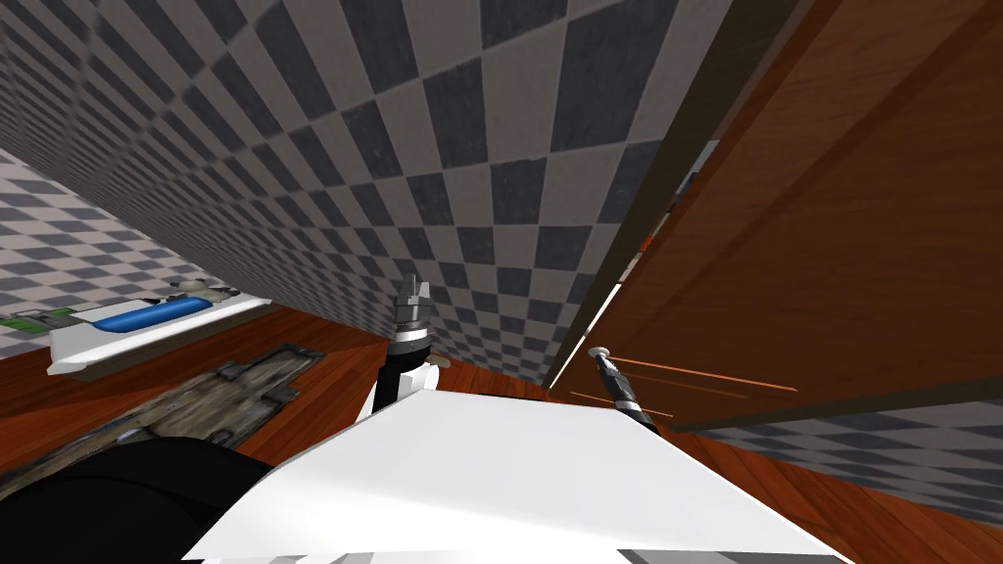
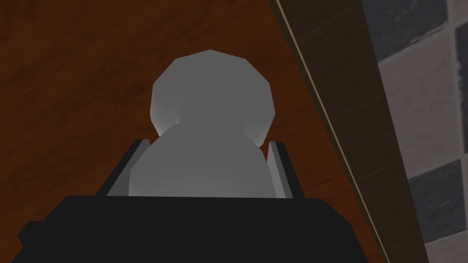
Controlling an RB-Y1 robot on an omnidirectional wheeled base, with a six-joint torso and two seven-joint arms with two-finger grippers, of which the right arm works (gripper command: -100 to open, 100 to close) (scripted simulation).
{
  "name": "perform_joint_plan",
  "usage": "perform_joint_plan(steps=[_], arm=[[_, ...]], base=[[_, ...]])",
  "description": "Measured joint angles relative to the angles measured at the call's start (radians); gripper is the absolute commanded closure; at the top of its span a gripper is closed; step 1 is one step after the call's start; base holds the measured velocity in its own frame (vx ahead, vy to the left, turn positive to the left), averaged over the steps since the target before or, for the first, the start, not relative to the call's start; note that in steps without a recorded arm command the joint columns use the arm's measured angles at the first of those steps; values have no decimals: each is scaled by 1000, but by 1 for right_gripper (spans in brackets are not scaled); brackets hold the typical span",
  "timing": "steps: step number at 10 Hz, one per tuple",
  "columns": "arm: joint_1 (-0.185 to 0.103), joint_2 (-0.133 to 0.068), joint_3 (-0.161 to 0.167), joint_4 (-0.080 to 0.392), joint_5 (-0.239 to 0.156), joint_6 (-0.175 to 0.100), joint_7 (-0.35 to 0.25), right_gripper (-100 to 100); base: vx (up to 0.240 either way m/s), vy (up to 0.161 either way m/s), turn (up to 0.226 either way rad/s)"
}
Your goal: Pull the door open
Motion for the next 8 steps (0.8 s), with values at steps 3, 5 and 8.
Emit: perform_joint_plan(steps=[3,5,8], arm=[[-13,0,-7,11,-11,6,-77,100],[-16,2,-11,12,-17,10,-124,100],[-25,4,-17,17,-27,16,-192,100]], base=[[-55,-17,80],[-42,-19,58],[-56,-22,77]])
